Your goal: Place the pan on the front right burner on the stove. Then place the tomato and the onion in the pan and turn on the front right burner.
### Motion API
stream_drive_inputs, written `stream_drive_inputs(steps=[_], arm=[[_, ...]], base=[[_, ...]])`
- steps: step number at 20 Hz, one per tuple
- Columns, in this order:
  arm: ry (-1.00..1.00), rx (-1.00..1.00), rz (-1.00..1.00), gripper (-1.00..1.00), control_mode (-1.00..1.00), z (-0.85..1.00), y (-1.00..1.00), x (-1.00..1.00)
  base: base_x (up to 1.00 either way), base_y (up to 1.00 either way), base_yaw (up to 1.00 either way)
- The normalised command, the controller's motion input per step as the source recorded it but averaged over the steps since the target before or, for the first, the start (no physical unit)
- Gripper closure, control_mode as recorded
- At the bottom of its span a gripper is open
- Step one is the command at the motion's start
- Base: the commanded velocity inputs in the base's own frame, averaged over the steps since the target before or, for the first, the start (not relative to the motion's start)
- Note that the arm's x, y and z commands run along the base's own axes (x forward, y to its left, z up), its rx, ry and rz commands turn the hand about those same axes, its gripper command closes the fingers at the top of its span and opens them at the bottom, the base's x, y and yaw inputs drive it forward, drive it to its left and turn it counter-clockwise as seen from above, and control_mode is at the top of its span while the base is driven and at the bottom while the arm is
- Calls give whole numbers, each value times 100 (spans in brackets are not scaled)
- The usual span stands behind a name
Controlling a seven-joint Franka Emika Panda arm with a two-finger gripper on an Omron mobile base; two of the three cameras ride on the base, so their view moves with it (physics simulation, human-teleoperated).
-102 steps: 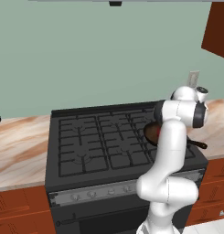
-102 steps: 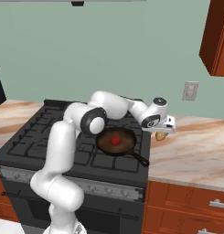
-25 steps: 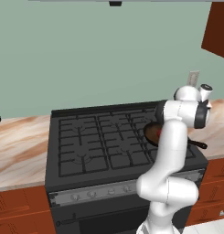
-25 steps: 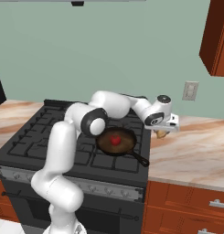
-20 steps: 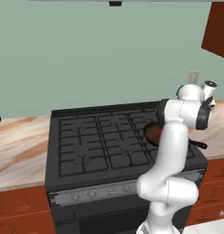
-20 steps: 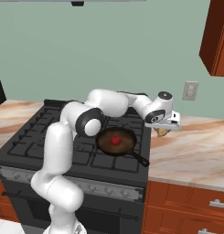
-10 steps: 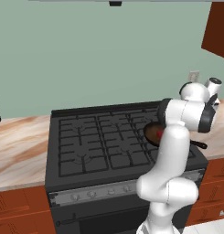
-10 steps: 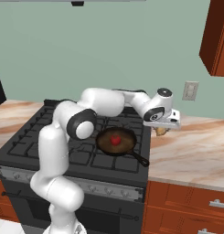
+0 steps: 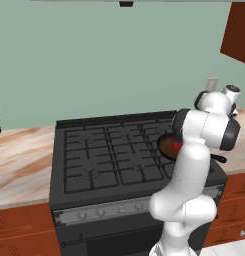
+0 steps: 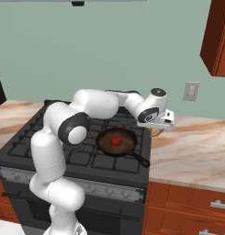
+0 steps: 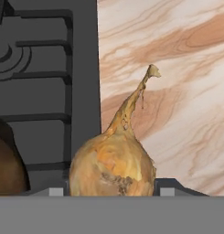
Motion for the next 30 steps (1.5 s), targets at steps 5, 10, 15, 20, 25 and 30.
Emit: stream_drive_inputs(steps=[5, 10, 15, 20, 25, 30], arm=[[0, 0, 0, 100, -100, 7, 29, -24], [1, 0, 0, 100, -100, 12, 25, -27], [2, 0, 0, 100, -100, 14, 23, -20], [4, 0, 0, 100, -100, 27, 18, -15], [6, 0, 0, 100, -100, 32, 13, -17], [9, 0, 0, 100, -100, 17, 15, -10]], base=[[0, 0, 0], [0, 0, 0], [0, 0, 0], [0, 0, 0], [0, 0, 0], [0, 0, 0]])
